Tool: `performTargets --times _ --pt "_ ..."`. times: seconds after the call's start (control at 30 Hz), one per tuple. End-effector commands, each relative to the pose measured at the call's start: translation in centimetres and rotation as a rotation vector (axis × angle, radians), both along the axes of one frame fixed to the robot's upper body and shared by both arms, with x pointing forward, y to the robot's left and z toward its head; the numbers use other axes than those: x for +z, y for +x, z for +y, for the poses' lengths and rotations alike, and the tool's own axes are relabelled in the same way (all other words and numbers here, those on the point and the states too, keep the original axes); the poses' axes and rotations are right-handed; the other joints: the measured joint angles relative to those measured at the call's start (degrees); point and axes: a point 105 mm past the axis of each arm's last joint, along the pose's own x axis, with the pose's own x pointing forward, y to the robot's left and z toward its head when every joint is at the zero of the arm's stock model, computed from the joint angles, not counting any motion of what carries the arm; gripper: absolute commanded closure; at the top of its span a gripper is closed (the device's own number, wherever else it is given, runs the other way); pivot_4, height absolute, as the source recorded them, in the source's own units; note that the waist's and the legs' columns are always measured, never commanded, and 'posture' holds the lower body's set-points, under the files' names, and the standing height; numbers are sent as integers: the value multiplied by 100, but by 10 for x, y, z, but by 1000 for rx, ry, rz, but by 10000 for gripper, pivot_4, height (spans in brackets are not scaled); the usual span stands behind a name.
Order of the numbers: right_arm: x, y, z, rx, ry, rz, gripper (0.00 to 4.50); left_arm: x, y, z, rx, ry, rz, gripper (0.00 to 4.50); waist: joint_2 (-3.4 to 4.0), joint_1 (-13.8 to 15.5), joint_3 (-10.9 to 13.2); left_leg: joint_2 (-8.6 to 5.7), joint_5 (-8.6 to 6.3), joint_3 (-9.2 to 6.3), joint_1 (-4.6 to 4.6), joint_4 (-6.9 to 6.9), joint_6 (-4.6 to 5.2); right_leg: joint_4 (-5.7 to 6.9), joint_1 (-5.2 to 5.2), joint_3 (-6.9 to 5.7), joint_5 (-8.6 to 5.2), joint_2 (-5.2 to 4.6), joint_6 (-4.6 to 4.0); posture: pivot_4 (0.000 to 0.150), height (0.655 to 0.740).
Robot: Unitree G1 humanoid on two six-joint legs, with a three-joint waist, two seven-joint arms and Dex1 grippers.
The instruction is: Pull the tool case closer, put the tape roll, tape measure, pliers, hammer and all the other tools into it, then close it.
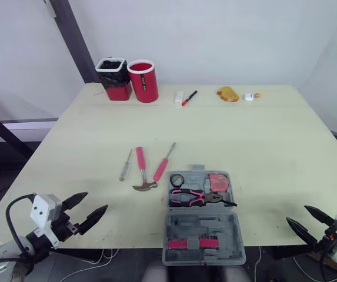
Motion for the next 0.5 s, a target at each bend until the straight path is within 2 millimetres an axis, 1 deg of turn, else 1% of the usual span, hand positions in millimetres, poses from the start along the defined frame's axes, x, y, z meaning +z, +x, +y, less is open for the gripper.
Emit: performTargets --times 0.03,0.13,0.27,0.37,0.43,0.47,0.5 --pt "8 -1 6 65 -47 -27 665 13 1 -6 -49 18 -45 0 0 0 0 0 0 0 0 0 0 0 0 0 0 0 0 1500 7371" --pt "1 3 17 112 -128 20 665 10 5 -21 -134 39 -26 0 0 4 0 -1 0 0 0 0 0 1 0 -1 0 0 0 1500 7371" --pt "3 5 39 219 -152 19 665 5 10 -38 -244 71 -4 0 0 12 0 -3 0 1 0 2 0 2 0 -1 0 1 0 1500 7371" --pt "4 19 59 301 -193 7 665 -2 14 -60 -395 88 40 0 0 7 0 -3 0 2 1 2 0 3 0 -1 1 3 0 1500 7371" --pt "5 27 71 335 -198 3 0 -4 17 -67 -454 96 55 5217 0 -9 0 -4 0 4 1 7 0 6 0 0 1 4 0 1500 7371" --pt "6 30 77 356 -204 6 0 -5 18 -70 -477 100 59 8678 0 -16 0 -4 0 4 1 7 0 7 0 0 1 5 0 1500 7371" --pt "7 33 83 376 -206 10 0 -6 20 -72 -498 106 62 13076 1 -15 0 -4 0 3 2 7 0 8 0 0 2 6 -1 1500 7371"
